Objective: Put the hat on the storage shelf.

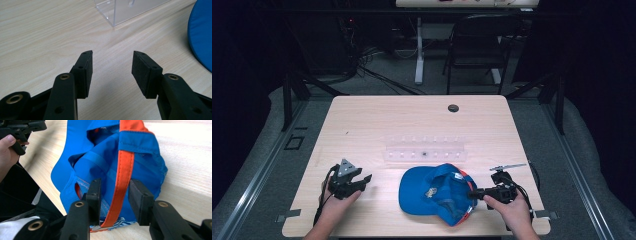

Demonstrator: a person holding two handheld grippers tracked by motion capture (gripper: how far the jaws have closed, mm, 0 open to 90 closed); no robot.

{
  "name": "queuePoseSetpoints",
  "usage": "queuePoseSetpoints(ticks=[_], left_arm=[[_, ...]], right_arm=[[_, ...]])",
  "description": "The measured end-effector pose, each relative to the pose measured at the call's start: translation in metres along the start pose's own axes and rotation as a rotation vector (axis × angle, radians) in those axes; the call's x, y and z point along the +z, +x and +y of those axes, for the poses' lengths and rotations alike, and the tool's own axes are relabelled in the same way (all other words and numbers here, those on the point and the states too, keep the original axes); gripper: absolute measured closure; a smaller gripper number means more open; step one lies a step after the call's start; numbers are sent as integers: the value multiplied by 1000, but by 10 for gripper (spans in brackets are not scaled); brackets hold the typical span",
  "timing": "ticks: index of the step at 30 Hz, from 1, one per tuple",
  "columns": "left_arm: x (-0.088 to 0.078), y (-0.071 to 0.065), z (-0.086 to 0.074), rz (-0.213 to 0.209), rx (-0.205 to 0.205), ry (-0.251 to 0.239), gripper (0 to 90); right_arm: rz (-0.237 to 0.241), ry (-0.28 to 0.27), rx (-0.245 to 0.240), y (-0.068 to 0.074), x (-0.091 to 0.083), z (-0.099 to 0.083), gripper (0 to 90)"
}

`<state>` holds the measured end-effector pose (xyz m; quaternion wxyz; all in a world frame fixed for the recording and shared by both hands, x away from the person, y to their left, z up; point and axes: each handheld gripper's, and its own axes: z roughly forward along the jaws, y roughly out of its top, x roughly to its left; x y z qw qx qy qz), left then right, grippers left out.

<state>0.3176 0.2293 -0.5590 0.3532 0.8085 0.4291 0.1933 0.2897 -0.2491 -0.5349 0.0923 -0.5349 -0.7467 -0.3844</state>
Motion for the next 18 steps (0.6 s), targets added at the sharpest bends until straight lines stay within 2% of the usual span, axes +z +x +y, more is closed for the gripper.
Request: queuePoseSetpoints(ticks=[10,18], left_arm=[[0,0,0,2,0,-1,516],[0,0,0,3,0,0,516]], right_arm=[[39,-7,6,5,-3,4,662],[47,-6,1,8,-4,6,732]])
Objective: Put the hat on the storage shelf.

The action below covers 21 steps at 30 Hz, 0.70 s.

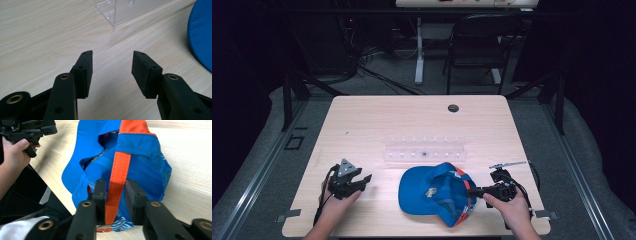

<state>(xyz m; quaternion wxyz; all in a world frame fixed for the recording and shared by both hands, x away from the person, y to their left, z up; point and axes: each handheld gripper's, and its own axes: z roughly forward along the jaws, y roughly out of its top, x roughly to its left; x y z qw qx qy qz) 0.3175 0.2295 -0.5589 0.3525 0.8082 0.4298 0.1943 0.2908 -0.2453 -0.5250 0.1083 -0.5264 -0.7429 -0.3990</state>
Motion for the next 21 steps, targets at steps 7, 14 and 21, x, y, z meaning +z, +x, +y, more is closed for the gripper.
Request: queuePoseSetpoints(ticks=[7,14,21], left_arm=[[0,0,0,1,0,-2,516],[0,0,0,0,-1,0,516],[0,0,0,0,-3,0,516]], right_arm=[[4,0,2,2,-2,3,763],[9,38,23,0,-2,8,774],[-23,65,77,1,-3,17,777]])
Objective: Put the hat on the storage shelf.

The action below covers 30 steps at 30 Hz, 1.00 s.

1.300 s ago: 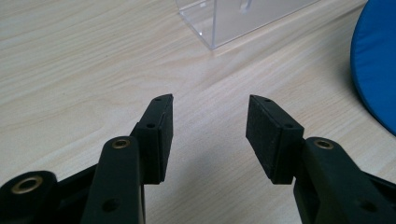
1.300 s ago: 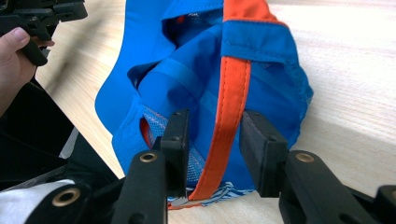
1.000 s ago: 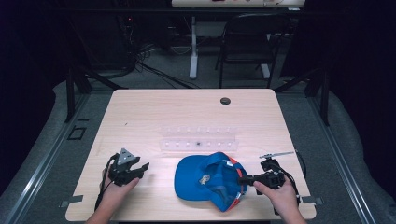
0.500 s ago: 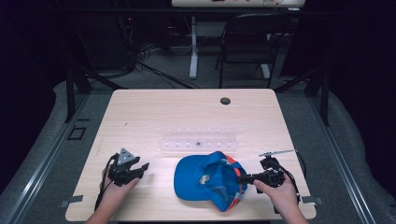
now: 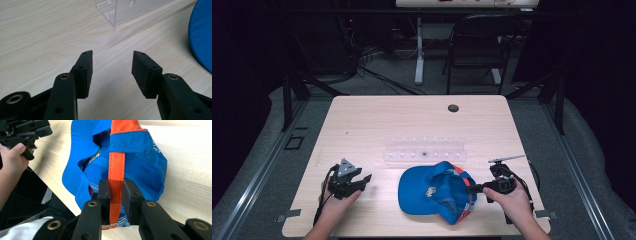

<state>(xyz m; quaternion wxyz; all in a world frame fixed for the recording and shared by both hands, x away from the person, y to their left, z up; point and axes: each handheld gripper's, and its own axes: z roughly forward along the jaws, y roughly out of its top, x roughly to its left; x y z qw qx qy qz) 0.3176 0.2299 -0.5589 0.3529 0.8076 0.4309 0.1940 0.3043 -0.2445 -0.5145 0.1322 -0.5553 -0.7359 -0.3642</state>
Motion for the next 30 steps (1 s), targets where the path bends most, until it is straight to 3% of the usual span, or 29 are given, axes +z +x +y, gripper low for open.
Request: queuePoseSetpoints(ticks=[10,17,20,26,28,30], left_arm=[[0,0,0,0,1,1,516],[1,0,0,1,-1,1,516],[1,0,0,2,0,2,516],[1,0,0,2,1,4,516],[1,0,0,2,1,3,516],[1,0,0,2,2,4,516]], right_arm=[[-8,17,56,-2,0,9,775],[22,47,85,-6,-2,14,780],[36,43,130,-7,-3,16,779],[26,61,127,-7,-5,19,780],[43,57,151,-5,-5,20,781],[46,72,143,-5,-6,22,782]])
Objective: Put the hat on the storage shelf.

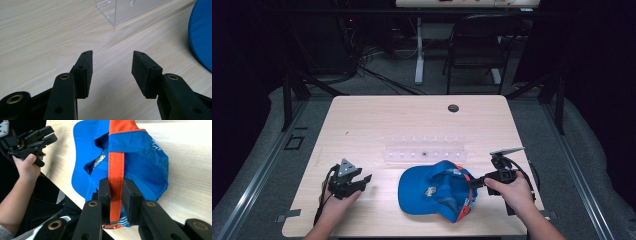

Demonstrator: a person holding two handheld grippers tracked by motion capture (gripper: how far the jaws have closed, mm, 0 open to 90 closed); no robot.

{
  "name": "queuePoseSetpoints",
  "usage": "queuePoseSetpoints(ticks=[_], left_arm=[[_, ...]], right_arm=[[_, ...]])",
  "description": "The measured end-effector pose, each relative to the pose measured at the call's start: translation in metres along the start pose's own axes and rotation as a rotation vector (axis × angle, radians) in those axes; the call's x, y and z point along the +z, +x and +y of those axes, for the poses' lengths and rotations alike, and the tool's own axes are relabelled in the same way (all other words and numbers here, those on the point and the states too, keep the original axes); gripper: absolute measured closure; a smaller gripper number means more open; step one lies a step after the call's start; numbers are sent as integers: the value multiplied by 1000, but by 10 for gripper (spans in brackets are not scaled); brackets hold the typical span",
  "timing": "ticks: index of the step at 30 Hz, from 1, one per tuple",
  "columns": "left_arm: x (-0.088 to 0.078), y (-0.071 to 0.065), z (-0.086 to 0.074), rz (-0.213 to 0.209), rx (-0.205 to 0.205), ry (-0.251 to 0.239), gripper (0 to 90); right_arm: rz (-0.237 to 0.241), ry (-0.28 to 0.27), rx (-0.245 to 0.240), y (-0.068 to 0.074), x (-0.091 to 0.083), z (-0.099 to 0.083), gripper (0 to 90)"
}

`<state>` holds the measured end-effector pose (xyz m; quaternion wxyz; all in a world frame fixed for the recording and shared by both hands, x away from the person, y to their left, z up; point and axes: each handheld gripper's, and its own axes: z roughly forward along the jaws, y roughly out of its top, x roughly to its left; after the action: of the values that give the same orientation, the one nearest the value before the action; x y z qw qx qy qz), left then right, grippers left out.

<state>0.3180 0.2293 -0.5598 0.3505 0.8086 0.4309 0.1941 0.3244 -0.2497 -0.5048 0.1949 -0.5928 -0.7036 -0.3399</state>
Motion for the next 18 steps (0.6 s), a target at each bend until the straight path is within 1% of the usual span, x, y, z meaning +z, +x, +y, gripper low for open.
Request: queuePoseSetpoints(ticks=[1,2,3,4,6,7,10,15,16,17,18], left_arm=[[0,0,0,0,0,0,516],[0,0,0,1,-1,-1,516],[0,0,0,1,0,-2,516],[0,0,0,1,0,-2,517],[0,0,0,0,0,-1,516],[0,0,0,0,0,0,517],[0,0,0,-1,1,1,516],[1,-1,0,-2,3,2,517],[1,-1,0,-2,3,2,517],[1,-1,0,-2,3,2,516],[1,-1,0,-2,3,2,517]], right_arm=[[1,10,5,2,-2,2,782],[2,-10,16,3,-1,2,782],[11,3,9,3,-3,3,782],[19,5,12,4,-4,4,782],[28,0,16,5,-6,5,782],[33,9,6,5,-8,6,782],[40,5,15,7,-9,7,782],[66,3,10,15,-14,11,782],[65,2,11,16,-14,12,783],[68,10,7,17,-15,13,783],[77,5,12,19,-16,14,783]])
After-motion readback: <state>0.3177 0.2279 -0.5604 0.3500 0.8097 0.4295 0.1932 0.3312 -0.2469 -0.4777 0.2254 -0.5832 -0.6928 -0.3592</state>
